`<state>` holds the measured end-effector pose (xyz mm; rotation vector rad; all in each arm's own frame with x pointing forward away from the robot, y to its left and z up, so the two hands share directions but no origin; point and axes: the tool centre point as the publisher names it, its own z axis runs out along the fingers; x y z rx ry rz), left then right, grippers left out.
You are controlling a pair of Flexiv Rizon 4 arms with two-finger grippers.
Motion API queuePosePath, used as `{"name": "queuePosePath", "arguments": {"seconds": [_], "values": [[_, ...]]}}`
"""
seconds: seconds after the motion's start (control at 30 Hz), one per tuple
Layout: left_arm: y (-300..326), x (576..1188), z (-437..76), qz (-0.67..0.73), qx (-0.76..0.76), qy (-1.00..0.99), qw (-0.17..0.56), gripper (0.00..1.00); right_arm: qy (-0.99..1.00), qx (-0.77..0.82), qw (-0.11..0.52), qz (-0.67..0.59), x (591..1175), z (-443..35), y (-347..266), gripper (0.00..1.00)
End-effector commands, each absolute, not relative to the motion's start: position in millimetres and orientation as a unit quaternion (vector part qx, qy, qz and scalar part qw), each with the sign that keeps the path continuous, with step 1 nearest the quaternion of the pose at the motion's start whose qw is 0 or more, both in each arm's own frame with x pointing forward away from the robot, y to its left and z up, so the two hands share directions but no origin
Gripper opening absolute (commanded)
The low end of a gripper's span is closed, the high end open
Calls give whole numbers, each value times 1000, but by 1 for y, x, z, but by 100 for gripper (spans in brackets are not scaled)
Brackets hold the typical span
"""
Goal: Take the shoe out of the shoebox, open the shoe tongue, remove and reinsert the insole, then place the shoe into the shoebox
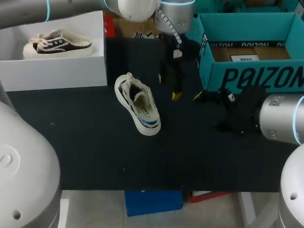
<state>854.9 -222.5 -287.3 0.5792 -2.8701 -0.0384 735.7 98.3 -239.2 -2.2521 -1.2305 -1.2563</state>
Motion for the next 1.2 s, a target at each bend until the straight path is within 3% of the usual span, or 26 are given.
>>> {"name": "queuePosePath", "arguments": {"seconds": [0.03,0.4,0.73,0.77,0.8,0.83,0.87,0.93,1.2], "values": [[-218,849,-286,-5,198,-979,53,100,-429,-778,158,-432,734,-240,92,100],[-226,835,-287,-24,167,-985,21,100,-429,-778,158,-432,734,-240,92,100],[-187,809,-290,-39,209,-977,-15,100,-429,-778,158,-432,734,-240,92,100],[-184,808,-292,-34,214,-976,-14,91,-429,-778,158,-432,734,-240,92,100],[-181,807,-294,-24,218,-975,-10,41,-429,-778,158,-432,734,-240,92,100],[-177,807,-297,-16,222,-975,-7,19,-429,-778,158,-432,734,-240,92,100],[-175,807,-301,-8,221,-975,-2,9,-429,-778,158,-432,734,-240,92,100],[-168,809,-310,22,216,-976,18,0,-429,-778,158,-432,734,-240,92,100],[-157,810,-333,42,231,-972,29,0,-429,-778,158,-432,734,-240,92,100]]}}
